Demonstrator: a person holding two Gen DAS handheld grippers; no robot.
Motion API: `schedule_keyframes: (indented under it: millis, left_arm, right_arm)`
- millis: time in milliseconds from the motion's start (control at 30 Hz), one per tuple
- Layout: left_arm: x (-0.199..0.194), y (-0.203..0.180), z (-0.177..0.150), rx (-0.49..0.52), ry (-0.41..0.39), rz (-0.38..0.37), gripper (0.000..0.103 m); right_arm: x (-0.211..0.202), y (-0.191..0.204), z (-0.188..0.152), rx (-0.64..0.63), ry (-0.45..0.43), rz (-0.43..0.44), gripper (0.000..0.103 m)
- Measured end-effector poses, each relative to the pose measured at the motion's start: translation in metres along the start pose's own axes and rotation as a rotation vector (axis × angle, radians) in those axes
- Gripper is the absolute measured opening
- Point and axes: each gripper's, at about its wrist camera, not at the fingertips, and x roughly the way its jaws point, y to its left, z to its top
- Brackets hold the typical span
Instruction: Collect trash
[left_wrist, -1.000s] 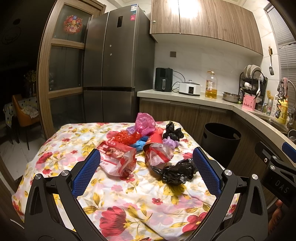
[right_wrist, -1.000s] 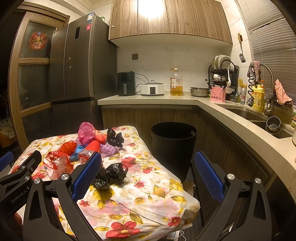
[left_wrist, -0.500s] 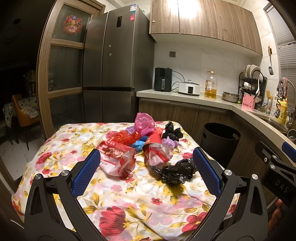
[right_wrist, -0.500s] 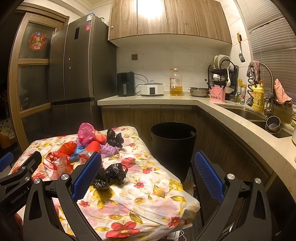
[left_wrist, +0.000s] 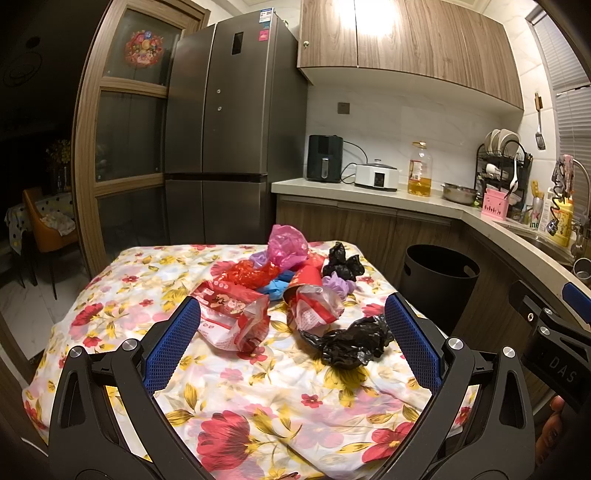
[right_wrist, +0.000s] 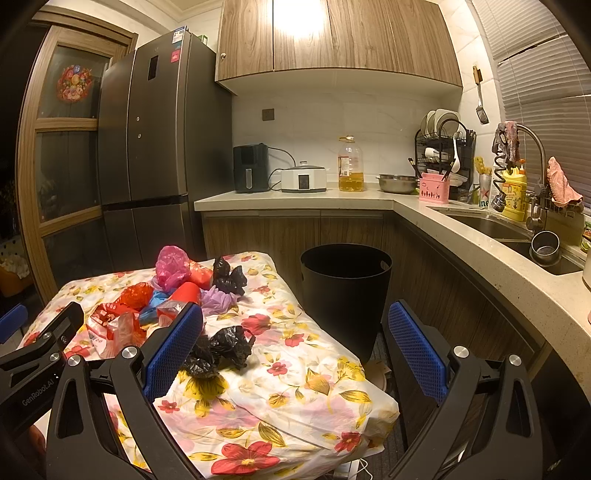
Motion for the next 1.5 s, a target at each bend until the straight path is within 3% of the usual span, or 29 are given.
schedule_keyframes:
  millis: [1500]
  left_arm:
    - [0.0, -0.008, -0.004, -0.012, 0.003, -0.008, 0.098]
  right_arm:
    - [0.008, 0.004, 0.001, 0.005, -0.004, 0.016, 0.098]
